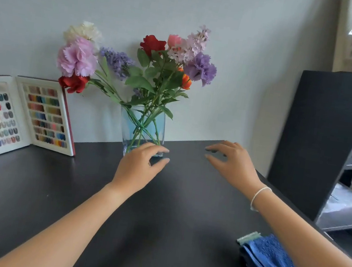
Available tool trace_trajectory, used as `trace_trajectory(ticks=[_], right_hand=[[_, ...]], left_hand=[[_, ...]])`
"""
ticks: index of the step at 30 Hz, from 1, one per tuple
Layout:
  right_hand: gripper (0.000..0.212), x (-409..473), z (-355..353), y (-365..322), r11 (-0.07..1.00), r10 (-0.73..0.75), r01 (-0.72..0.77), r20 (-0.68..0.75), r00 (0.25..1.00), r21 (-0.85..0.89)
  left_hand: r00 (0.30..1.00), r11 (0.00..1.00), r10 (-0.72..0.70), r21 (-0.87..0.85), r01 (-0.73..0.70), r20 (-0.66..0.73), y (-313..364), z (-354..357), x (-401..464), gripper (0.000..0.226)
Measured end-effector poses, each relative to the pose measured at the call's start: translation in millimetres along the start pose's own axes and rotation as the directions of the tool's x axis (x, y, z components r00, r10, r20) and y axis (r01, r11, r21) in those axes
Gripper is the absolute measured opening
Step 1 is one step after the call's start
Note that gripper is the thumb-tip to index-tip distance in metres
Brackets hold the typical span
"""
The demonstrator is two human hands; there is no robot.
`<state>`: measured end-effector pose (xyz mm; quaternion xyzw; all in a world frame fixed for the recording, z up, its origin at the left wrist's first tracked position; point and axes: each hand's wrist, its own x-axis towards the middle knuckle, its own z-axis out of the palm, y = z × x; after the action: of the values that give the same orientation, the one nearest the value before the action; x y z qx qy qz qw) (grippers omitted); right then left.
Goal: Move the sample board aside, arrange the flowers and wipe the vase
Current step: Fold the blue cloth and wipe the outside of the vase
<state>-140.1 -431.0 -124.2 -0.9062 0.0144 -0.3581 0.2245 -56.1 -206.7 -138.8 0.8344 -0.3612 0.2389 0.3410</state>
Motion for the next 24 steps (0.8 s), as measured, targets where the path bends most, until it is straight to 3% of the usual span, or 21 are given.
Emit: trace_trajectory(ticks=[5,12,19,24], right_hand=[[0.014,-56.8,-45.1,35.0,0.99,0.141,-0.14,0.138,0.98,-0.016],[0.018,-135.6,-99.2,70.2,0.982,0.177,-0.187,0.36,0.916,-0.009],[0.03,-170.0,-113.7,78.8,0.998,0.058,-0.051,0.454,0.889,-0.027],[0.05,-174.8,-119.1,84.0,0.998,0.059,-0.032,0.547,0.835,-0.059]], left_hand=[[0.976,0.991,0.035,-0.135,-0.005,0.215,53.3,40.6,-32.5,0.017],[0.853,0.957,0.219,-0.275,-0.093,0.474,122.4,83.1,-79.1,0.028],[0.775,0.928,0.371,-0.177,-0.328,0.511,143.6,86.7,-103.0,0.069],[0.844,0.925,0.379,-0.133,-0.356,0.378,144.7,87.1,-108.2,0.041]])
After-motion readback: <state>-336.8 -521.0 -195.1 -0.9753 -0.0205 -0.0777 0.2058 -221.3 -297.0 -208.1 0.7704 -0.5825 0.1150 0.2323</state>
